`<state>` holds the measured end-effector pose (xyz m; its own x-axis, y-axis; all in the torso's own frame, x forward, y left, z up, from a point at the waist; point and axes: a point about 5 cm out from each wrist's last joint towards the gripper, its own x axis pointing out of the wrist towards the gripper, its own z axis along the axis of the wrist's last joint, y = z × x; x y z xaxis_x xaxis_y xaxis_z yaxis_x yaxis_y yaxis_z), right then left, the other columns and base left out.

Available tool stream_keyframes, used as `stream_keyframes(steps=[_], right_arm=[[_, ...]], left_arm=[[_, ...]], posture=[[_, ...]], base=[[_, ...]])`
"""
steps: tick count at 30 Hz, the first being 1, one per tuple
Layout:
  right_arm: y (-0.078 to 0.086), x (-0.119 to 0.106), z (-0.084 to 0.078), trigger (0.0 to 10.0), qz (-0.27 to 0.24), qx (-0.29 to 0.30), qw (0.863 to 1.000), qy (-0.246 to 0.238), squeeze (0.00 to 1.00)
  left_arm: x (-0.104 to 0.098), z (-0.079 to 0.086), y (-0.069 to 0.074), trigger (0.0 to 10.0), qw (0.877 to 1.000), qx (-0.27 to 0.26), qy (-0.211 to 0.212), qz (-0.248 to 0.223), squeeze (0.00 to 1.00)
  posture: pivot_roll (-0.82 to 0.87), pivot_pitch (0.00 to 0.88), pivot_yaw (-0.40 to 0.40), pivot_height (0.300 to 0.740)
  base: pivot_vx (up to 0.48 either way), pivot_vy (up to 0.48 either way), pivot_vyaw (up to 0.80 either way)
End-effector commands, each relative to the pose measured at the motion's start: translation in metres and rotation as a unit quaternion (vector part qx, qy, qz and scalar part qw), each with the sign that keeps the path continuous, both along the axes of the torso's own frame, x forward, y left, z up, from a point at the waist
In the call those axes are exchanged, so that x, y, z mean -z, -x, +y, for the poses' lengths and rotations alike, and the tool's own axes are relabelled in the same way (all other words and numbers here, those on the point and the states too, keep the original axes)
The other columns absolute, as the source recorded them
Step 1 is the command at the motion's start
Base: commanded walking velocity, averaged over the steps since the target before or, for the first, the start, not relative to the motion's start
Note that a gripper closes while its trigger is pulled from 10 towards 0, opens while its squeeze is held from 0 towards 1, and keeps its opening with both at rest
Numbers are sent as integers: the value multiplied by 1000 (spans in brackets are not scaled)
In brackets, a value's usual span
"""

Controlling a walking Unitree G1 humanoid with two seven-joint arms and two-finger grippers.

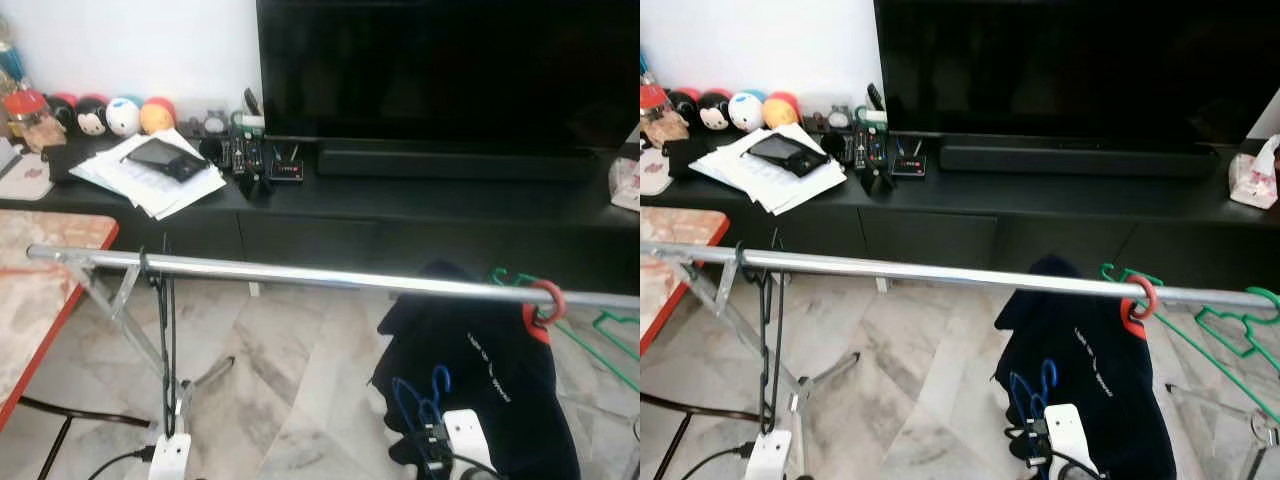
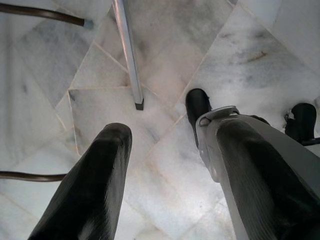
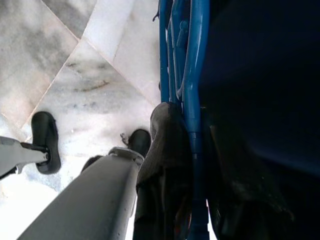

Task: Hang hanger

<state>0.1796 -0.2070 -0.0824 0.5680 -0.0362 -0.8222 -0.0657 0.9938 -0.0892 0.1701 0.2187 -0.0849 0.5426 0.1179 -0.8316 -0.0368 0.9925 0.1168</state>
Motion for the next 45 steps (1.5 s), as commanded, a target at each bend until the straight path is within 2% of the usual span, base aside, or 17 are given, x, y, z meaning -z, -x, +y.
stream_keyframes(steps=[1, 7, 16, 18, 19, 23, 30, 39, 45], right_arm=[[4, 1, -5, 10000, 7, 6, 1000, 2, 0], [7, 2, -8, 10000, 9, 6, 1000, 2, 0], [7, 2, -8, 10000, 9, 6, 1000, 2, 0], [7, 2, -8, 10000, 9, 7, 1000, 2, 0], [7, 2, -8, 10000, 9, 7, 1000, 2, 0], [7, 2, -7, 10000, 9, 7, 1000, 1, 0], [6, 1, -7, 10000, 8, 7, 1000, 1, 0], [5, 0, -9, 10000, 3, 5, 1000, 2, 0], [3, -1, -9, 10000, -1, 4, 1000, 2, 0]], left_arm=[[5, -3, 9, 10000, 1000, 0, 4, 21, 0], [7, -14, 9, 10000, 1000, 3, 8, 24, 0], [8, -15, 10, 10000, 1000, 6, 8, 27, 0], [8, -12, 11, 10000, 1000, 5, 6, 28, 0], [6, -3, 13, 10000, 1000, 2, 3, 28, 0], [4, 8, 13, 10000, 1000, -2, -2, 27, 0], [1, 10, 6, 10000, 1000, 0, -2, 21, 0], [2, 1, 3, 10000, 1000, 3, 2, 21, 0], [6, -8, 9, 10000, 1000, 5, 6, 28, 0]], posture=[[-50, 19, -30, 740], [-49, 23, -30, 740], [-49, 23, -30, 740], [-49, 22, -30, 740], [-49, 22, -30, 740], [-49, 22, -30, 740], [-49, 14, -29, 740], [-48, 9, -30, 740], [-48, 16, -31, 740]], base=[[-277, 0, 0], [-279, 0, 0], [-284, 0, 0], [-285, 0, 0], [-285, 0, 0], [-285, 0, 0], [-286, 0, 0], [-287, 0, 0], [-288, 0, 0]])
